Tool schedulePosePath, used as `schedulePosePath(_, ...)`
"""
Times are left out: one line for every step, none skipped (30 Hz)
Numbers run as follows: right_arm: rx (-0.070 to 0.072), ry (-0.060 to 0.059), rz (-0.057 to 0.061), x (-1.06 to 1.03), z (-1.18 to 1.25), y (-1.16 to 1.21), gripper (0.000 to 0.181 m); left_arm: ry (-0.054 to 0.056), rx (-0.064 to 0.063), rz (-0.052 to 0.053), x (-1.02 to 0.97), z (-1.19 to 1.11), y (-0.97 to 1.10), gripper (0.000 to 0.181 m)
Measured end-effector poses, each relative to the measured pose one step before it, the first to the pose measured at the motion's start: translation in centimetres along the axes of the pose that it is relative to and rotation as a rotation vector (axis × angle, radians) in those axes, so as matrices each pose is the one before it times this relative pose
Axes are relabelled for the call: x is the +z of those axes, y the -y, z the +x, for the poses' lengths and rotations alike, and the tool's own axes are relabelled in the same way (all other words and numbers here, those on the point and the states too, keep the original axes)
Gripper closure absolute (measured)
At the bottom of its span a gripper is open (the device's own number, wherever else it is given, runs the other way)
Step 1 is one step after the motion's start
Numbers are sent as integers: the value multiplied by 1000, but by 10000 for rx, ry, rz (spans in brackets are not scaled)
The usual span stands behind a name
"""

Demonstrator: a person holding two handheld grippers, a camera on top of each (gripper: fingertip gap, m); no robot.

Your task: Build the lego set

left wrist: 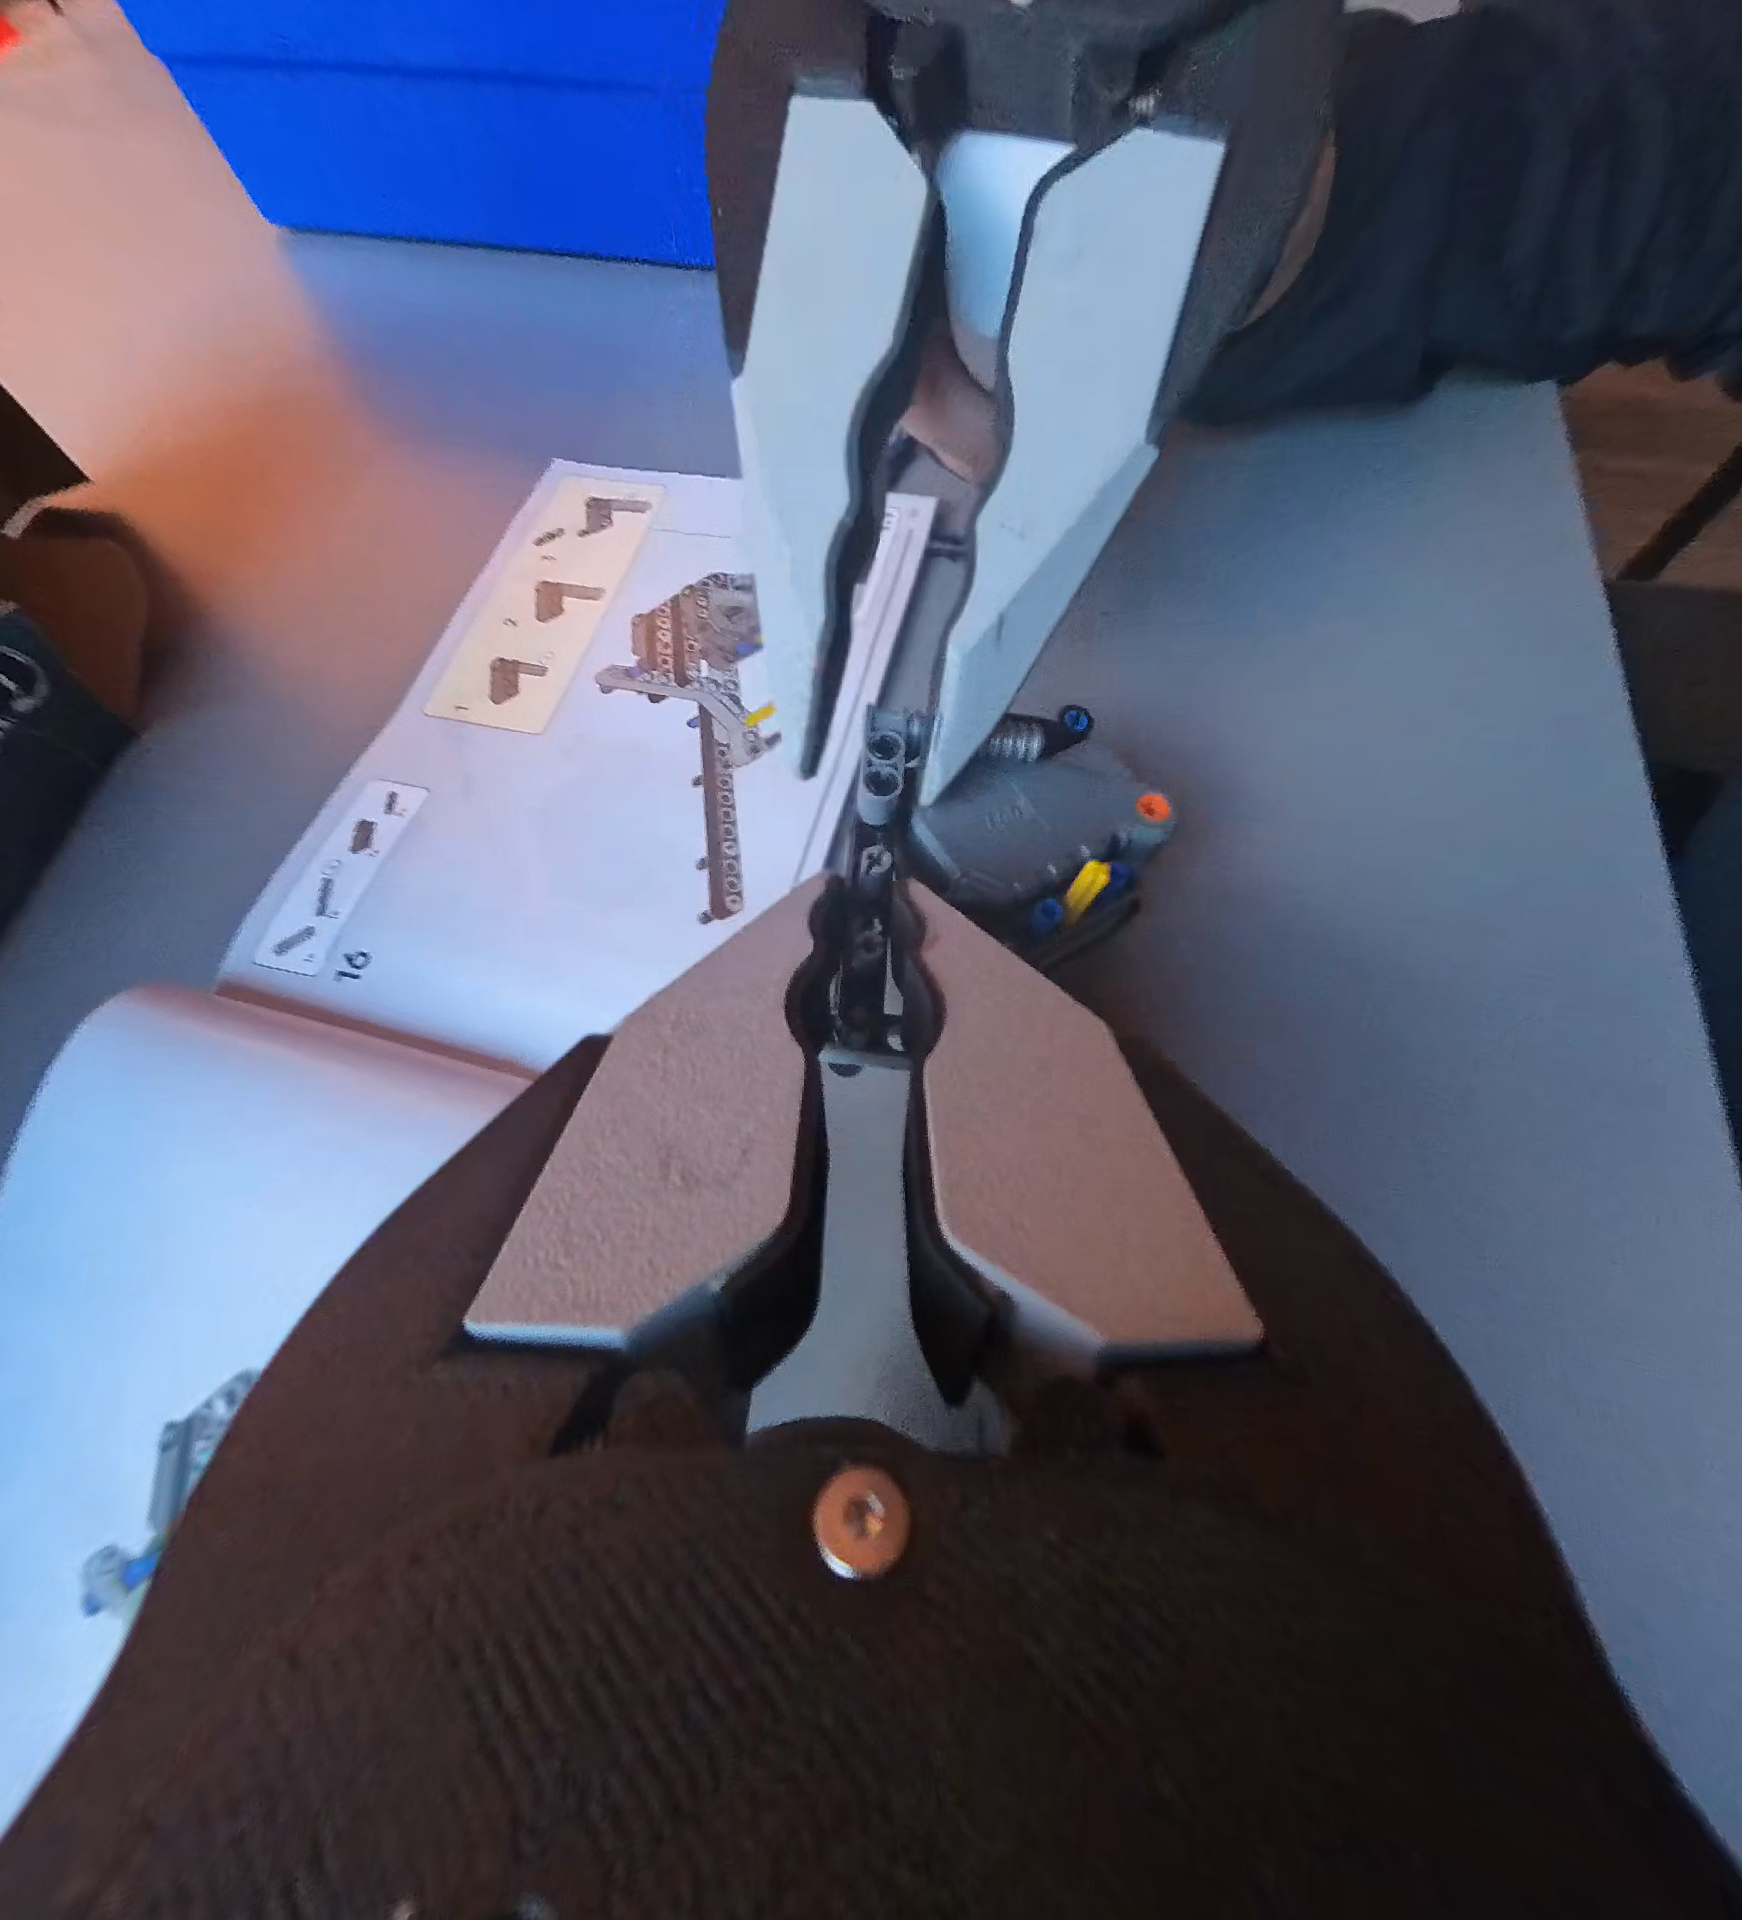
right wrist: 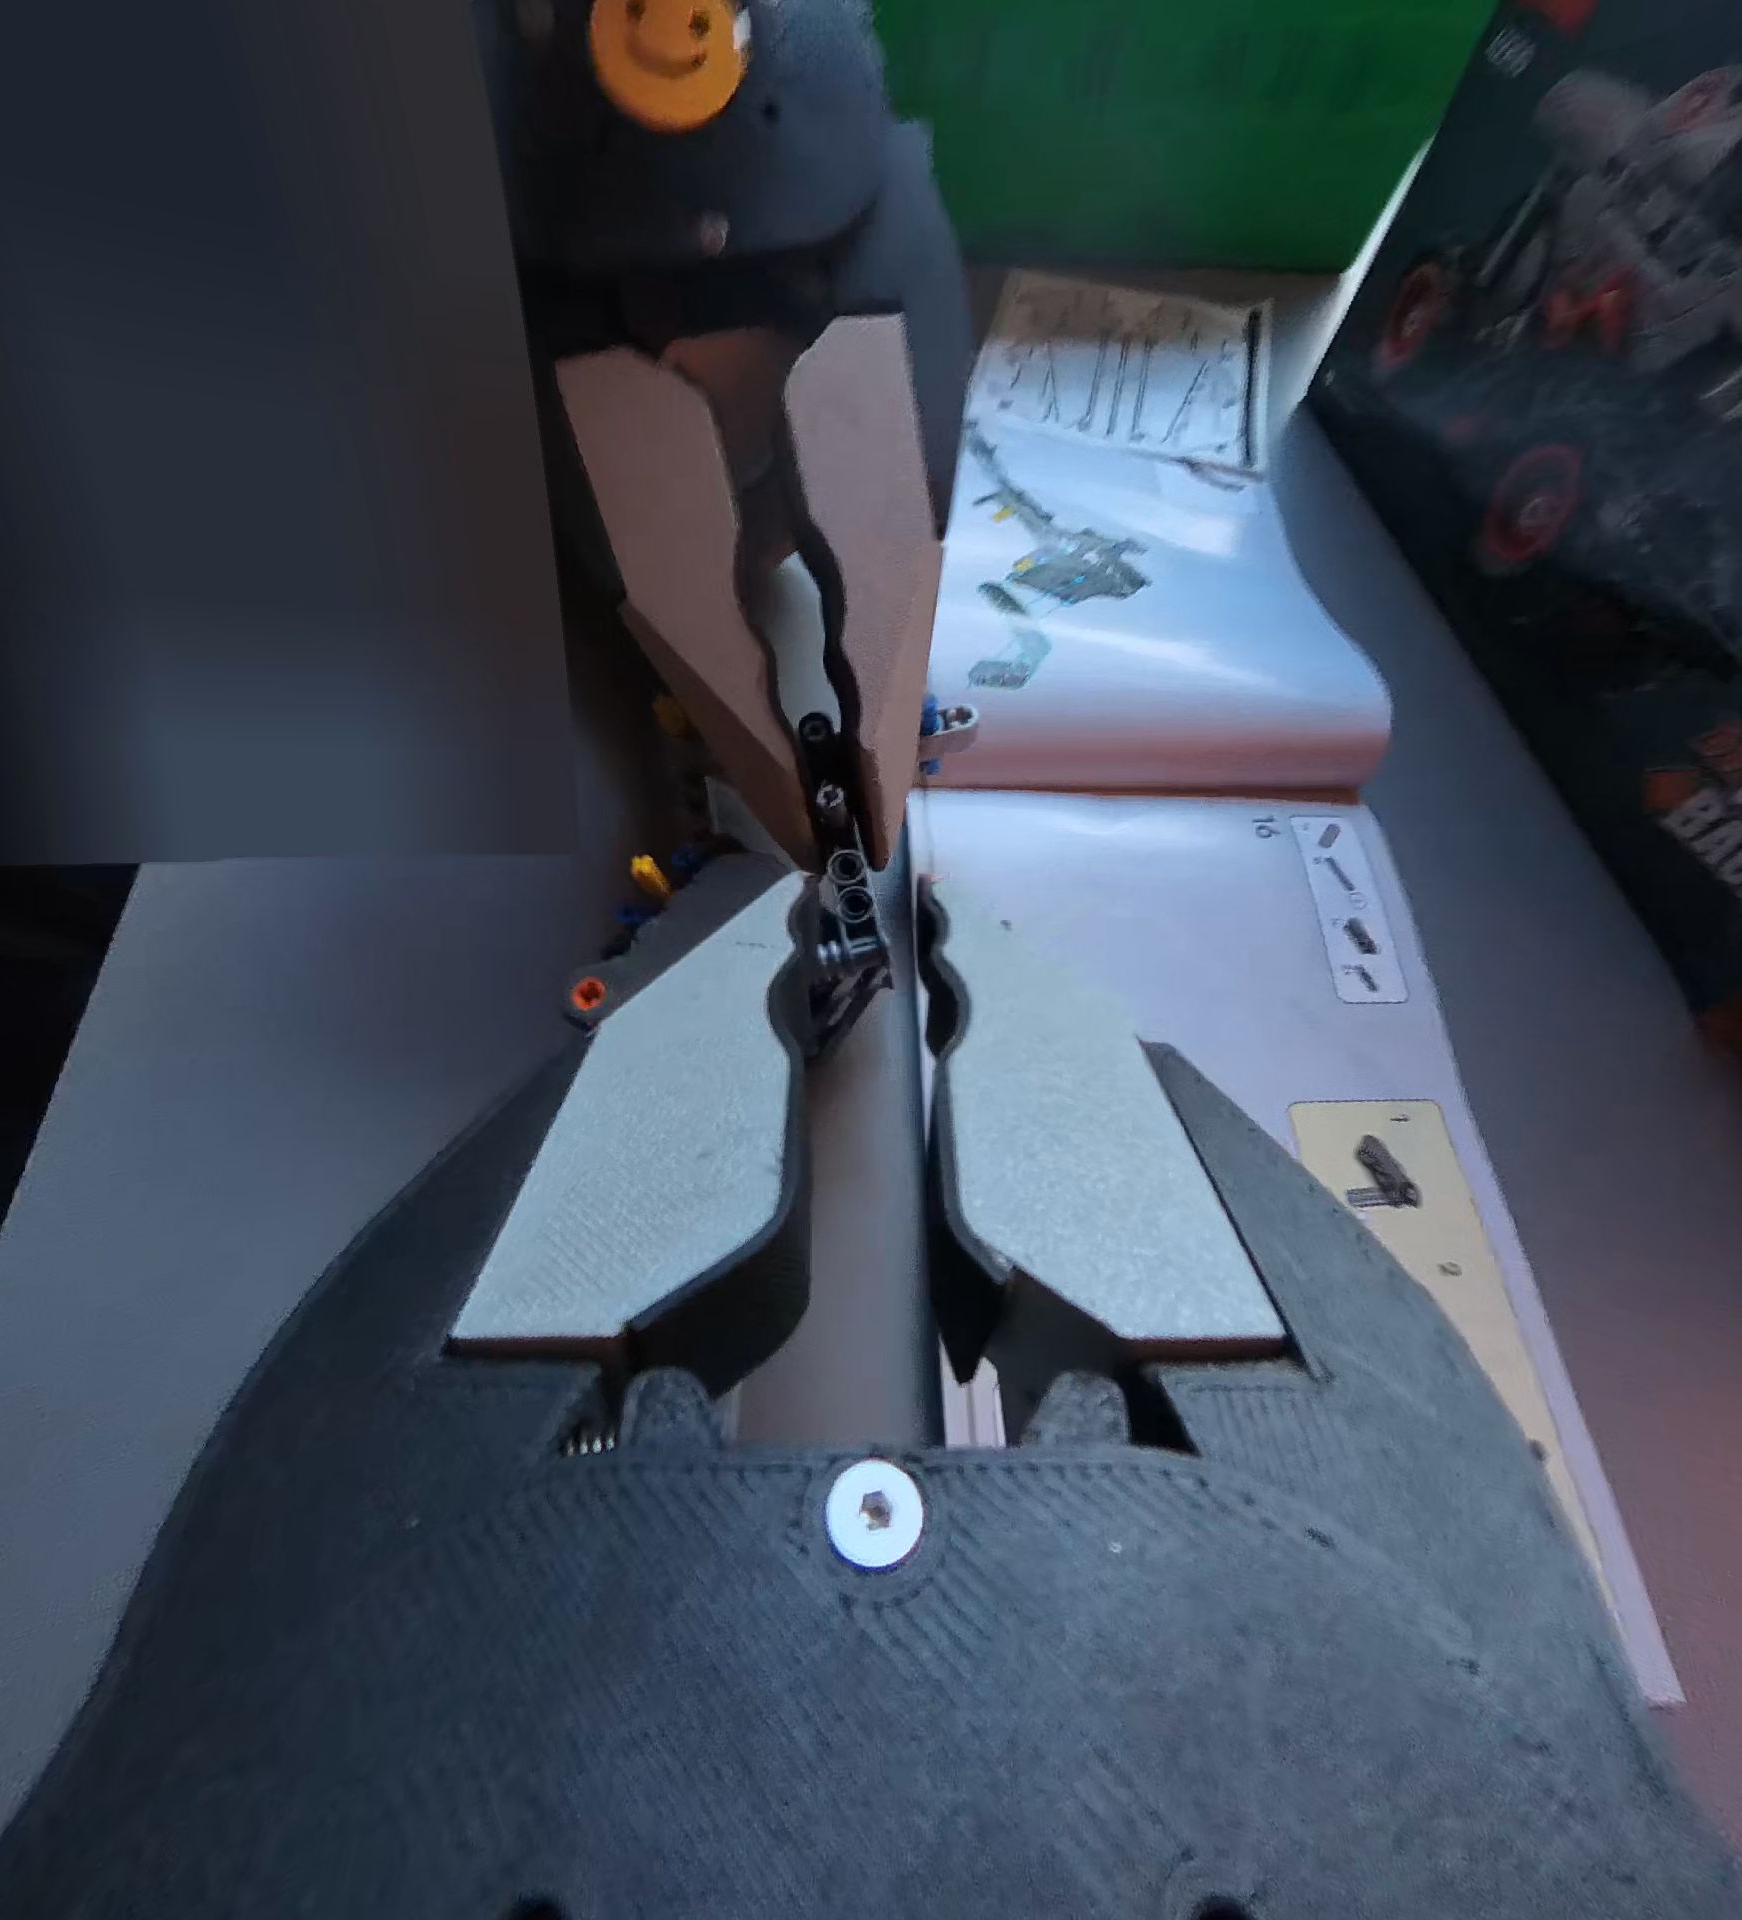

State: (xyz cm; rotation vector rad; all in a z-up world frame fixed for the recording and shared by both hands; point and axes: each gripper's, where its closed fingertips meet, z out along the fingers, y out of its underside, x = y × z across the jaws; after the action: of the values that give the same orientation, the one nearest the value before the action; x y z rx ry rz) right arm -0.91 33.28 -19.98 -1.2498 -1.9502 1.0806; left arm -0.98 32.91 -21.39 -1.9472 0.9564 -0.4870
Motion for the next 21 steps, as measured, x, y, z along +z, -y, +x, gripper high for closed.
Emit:
schedulePosePath(-50,89,-147,177,-185,-243,172,-184,-265,-41,54,126,-69,175)
schedulePosePath(-28,19,-68,123,-53,-130,174,-160,-217,-101,62,95,-145,175)
schedulePosePath(-5,-29,-13,60,40,-46,174,-97,-197,-48,29,12,-86,175)
schedulePosePath(-3,-2,16,28,26,-3,174,-68,-138,-5,-7,-21,-20,175)
schedulePosePath(-6,11,22,39,19,-15,174,-60,-98,-19,13,0,-33,175)
schedulePosePath(6,13,50,55,11,-37,174,-47,-100,-30,12,-4,-55,175)
schedulePosePath(62,53,67,69,1,-27,174,-53,-97,-31,11,3,-55,175)
schedulePosePath(126,144,55,49,-86,-38,174,-101,-100,-31,6,50,-65,175)
schedulePosePath(137,201,47,67,-145,-30,175,-185,-108,-5,13,159,-16,175)
schedulePosePath(130,116,35,129,-57,-49,175,-204,-170,85,-24,181,129,172)
schedulePosePath(73,115,37,159,-98,-41,175,-140,-228,96,-43,72,133,173)
schedulePosePath(79,137,1,162,-138,-27,175,-156,-184,89,-42,62,113,174)
schedulePosePath(92,200,9,112,-243,105,176,-235,-161,85,-51,163,101,175)
schedulePosePath(123,53,-44,82,-61,0,176,-161,-137,-31,-46,74,-70,175)
schedulePosePath(36,107,-32,60,-165,-19,176,-173,-70,-47,-23,120,-103,175)
schedulePosePath(42,26,-29,29,-73,35,176,-117,-46,-45,-10,111,-95,175)
schedulePosePath(83,-60,18,14,68,65,176,47,-18,-8,-14,-37,-22,175)
schedulePosePath(137,8,82,-35,108,120,177,111,65,35,-33,-65,43,175)
schedulePosePath(149,14,88,-72,158,118,177,132,58,58,-19,-113,82,175)
schedulePosePath(132,-47,72,-37,190,105,177,141,23,66,-26,-164,107,175)
schedulePosePath(67,-71,92,-52,145,148,177,57,-38,69,-30,-123,93,175)
